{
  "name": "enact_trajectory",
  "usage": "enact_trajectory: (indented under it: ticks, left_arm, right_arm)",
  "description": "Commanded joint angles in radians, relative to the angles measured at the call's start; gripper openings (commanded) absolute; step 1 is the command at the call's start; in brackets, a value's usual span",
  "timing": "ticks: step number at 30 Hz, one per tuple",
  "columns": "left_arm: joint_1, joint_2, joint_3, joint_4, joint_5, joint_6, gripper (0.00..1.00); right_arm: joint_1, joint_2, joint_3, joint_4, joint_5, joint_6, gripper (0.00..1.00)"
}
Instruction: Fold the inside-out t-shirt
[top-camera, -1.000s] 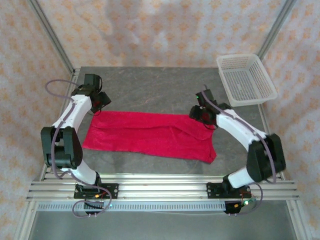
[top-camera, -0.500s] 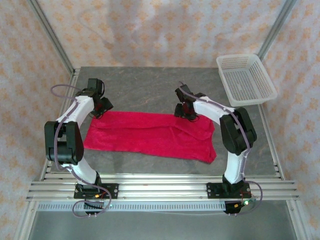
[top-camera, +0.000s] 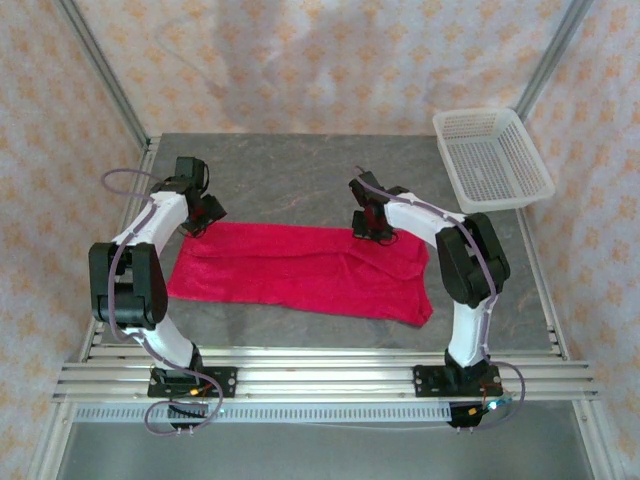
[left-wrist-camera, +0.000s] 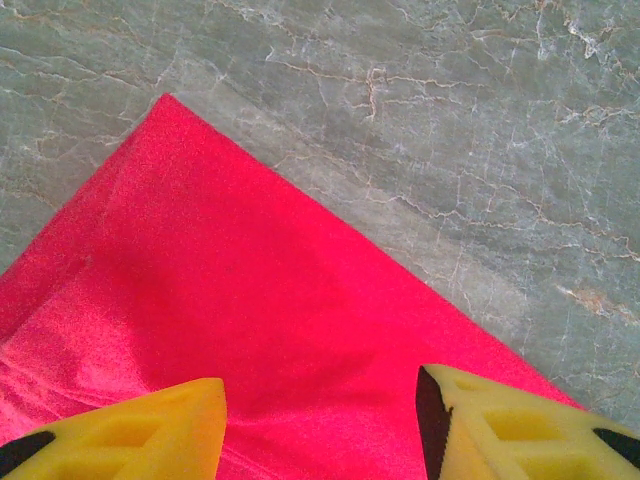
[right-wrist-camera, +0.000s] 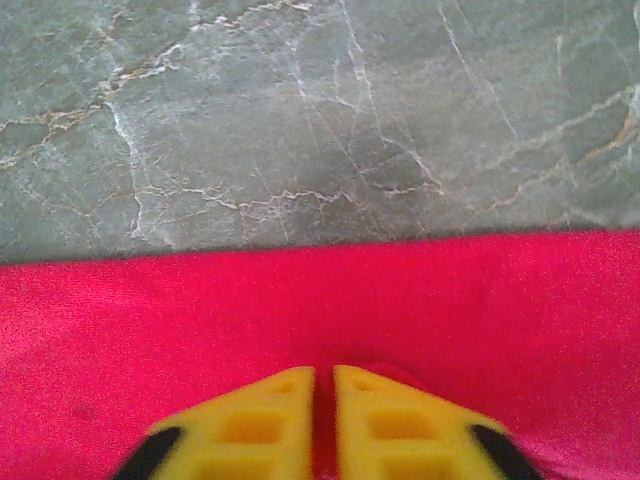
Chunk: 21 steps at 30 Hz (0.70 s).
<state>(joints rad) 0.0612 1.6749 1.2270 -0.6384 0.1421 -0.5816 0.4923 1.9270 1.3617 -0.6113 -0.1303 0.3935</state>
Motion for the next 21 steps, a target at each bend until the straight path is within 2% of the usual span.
enact_trajectory:
  ticks: [1, 9, 13, 18, 21]
  left_arm:
    - [0.008, -0.015, 0.012, -0.036, -0.029, 0.013, 0.54]
    - [0.008, -0.036, 0.012, -0.043, -0.041, 0.011, 0.53]
    - [0.008, -0.042, -0.002, -0.037, -0.035, 0.003, 0.53]
    - [0.008, -0.051, -0.011, -0.032, -0.027, -0.001, 0.53]
    - [0.006, -0.045, -0.010, -0.026, -0.014, -0.003, 0.53]
  right_arm:
    - [0.006, -0.014, 0.002, -0.036, 0.017, -0.002, 0.02]
    - [0.060, -0.150, -0.052, -0.085, 0.041, 0.051, 0.00]
    - [0.134, -0.268, -0.176, -0.065, 0.065, 0.164, 0.00]
    - [0.264, -0.420, -0.392, 0.041, 0.098, 0.358, 0.00]
    - [0.367, -0.494, -0.488, 0.095, 0.165, 0.441, 0.11]
